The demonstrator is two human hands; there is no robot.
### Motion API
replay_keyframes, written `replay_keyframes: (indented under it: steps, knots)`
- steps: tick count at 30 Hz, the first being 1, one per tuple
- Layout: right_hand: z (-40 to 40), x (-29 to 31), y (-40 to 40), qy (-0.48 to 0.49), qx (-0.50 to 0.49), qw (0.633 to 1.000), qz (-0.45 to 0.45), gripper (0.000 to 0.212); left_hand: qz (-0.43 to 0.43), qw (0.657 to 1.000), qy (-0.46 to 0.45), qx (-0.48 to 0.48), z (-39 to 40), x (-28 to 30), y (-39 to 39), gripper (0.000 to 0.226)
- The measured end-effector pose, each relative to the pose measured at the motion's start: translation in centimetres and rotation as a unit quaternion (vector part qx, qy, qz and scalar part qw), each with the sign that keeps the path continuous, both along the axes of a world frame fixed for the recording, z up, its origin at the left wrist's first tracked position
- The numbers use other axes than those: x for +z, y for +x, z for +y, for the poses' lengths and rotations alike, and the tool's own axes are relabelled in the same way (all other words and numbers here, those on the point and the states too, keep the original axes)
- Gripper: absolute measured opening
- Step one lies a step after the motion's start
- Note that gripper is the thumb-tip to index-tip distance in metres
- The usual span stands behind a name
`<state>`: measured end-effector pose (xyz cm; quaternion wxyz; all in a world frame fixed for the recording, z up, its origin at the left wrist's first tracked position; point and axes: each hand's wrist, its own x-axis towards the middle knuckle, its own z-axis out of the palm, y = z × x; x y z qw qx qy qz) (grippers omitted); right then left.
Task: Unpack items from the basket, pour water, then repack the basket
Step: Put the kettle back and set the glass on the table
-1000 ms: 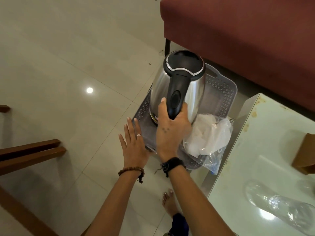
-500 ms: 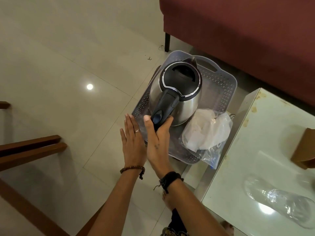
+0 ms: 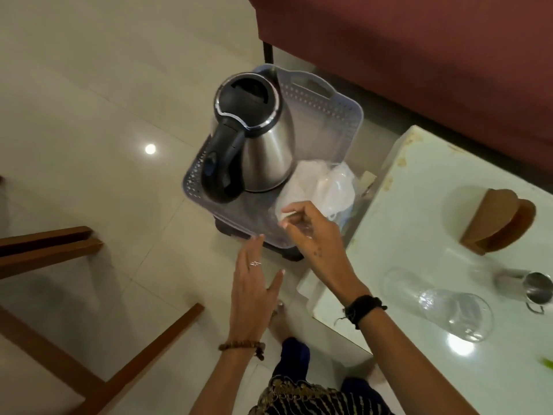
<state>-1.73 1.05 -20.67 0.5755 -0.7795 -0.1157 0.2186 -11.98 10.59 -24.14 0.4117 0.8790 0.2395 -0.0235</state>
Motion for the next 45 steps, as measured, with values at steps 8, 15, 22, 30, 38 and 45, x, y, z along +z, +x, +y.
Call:
replay_keyframes:
  steps: [8,15,22,30,38,45]
  knots:
    - [-17.8,0.9,-3.5,-0.084,-0.033,0.996,-0.002,0.017,-0.015,0.995,-0.088,-0.038,-14.1,1.5,-1.3,0.06]
    - [-31.0,0.0,-6.0,-0.114,-0.112,0.987,0.026,0.029,0.055,0.977,-0.174,-0.11,-23.6,-1.4,-2.1,0.071]
    - [-37.2,-5.6,-8.6,-0.144,-0.13,0.981,0.028,0.06,0.119,0.951,-0.163,-0.232,-24.8,-6.5,0.4,0.086]
    - [-35.9,-11.7,-8.8,-0.064,-0.092,0.986,0.123,0.088,0.08,0.931,-0.174,-0.311,-26.7,-10.8,3.1,0.091]
    - [-36.0,-13.3,-7.4,-0.064,-0.072,0.992,0.084,0.091,0.033,0.942,-0.15,-0.3,-27.9,-13.5,3.9,0.085]
    - [-38.1,-12.1,-7.5,-0.066,-0.071,0.993,0.07,0.091,0.037,0.939,-0.085,-0.331,-29.3,-11.6,4.3,0.095]
